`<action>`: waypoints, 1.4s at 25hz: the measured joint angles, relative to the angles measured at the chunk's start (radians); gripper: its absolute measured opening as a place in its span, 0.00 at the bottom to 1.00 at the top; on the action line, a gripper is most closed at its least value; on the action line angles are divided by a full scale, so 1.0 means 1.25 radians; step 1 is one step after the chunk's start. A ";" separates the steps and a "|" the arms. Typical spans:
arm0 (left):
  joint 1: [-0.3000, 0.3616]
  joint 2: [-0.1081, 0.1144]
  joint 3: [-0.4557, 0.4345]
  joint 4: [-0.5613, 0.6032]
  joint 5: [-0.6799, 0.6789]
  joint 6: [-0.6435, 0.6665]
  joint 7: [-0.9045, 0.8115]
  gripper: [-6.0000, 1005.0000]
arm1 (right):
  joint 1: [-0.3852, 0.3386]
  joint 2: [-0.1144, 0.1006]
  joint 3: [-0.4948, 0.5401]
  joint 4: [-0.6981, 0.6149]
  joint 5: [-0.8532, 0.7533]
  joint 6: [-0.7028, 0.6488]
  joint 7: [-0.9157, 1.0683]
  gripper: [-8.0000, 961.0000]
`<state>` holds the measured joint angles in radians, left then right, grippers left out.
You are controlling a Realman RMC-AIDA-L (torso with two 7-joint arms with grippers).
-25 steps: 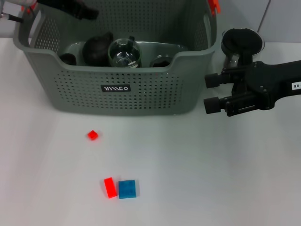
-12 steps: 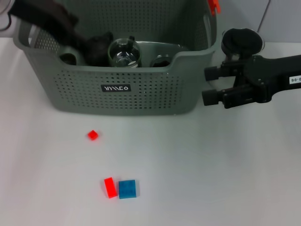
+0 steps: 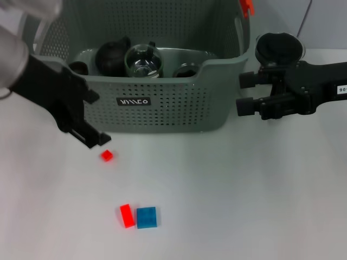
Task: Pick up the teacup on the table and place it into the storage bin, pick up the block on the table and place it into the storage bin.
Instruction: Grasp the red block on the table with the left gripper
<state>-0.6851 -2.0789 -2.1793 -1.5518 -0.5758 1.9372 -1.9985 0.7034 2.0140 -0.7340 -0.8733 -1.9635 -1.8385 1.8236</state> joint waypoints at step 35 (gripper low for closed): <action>0.032 -0.068 0.215 0.285 0.199 -0.363 0.204 0.84 | 0.007 0.003 0.008 0.056 0.000 0.054 -0.004 0.96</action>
<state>-0.6454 -2.1643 -1.9102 -1.1960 -0.3270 1.4837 -1.7432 0.7126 2.0173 -0.7240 -0.8037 -1.9635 -1.7714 1.8192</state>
